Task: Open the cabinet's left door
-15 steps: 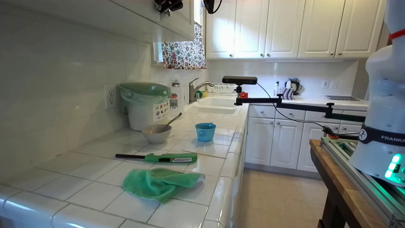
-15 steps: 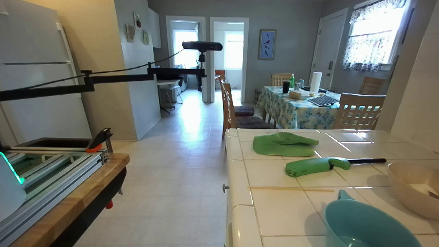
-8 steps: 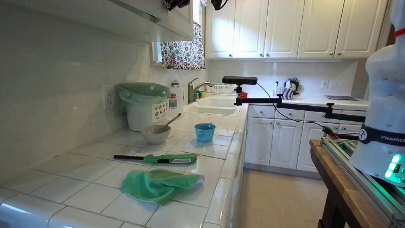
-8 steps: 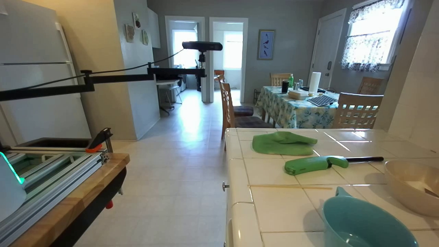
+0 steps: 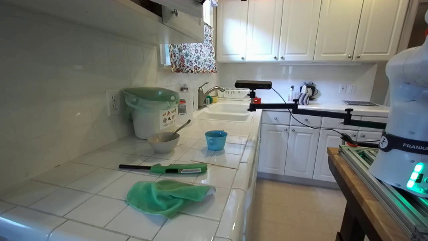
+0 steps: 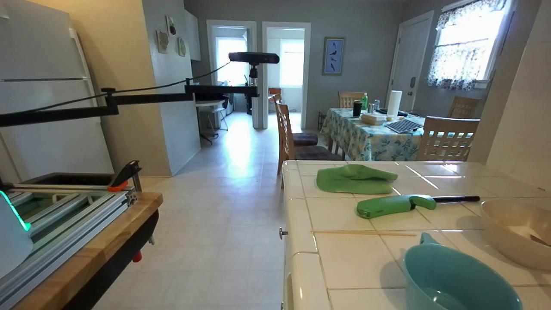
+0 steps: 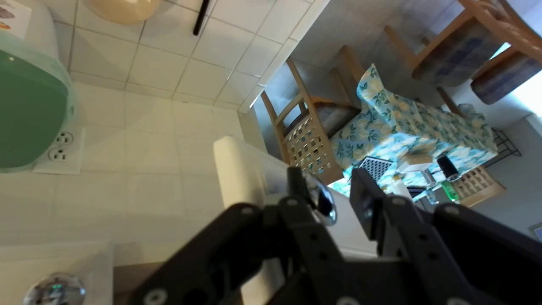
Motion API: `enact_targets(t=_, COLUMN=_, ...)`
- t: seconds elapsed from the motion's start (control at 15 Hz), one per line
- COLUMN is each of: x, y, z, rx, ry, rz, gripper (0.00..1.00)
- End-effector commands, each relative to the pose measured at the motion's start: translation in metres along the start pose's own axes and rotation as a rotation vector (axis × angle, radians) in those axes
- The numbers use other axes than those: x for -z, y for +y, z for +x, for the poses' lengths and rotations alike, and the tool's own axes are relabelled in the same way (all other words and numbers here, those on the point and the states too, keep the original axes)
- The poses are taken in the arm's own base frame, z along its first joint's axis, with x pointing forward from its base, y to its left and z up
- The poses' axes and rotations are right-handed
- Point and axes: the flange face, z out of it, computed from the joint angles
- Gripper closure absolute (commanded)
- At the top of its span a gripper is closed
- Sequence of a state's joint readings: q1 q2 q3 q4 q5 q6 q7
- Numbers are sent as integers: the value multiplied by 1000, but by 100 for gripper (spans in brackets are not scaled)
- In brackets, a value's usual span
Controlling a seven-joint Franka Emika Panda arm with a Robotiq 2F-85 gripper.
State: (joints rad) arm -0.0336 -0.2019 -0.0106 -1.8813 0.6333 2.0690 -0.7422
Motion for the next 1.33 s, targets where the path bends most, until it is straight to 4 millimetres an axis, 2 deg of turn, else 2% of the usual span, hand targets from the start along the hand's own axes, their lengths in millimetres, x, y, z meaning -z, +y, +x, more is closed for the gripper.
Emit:
enact_targets(t=0.0, x=2, y=-61, z=8, rx=90, ry=37, rz=122, gripper=91)
enact_targets(t=0.6, x=-11, y=-117, z=-3, rx=128, ry=34, rz=161, gripper=91)
enact_targets(t=0.8, x=-16, y=-131, z=-2, rx=41, ry=67, rz=113, gripper=91)
enact_targets(t=1.27, x=-25, y=-201, z=-2, rx=-42, ry=98, rz=45, gripper=91)
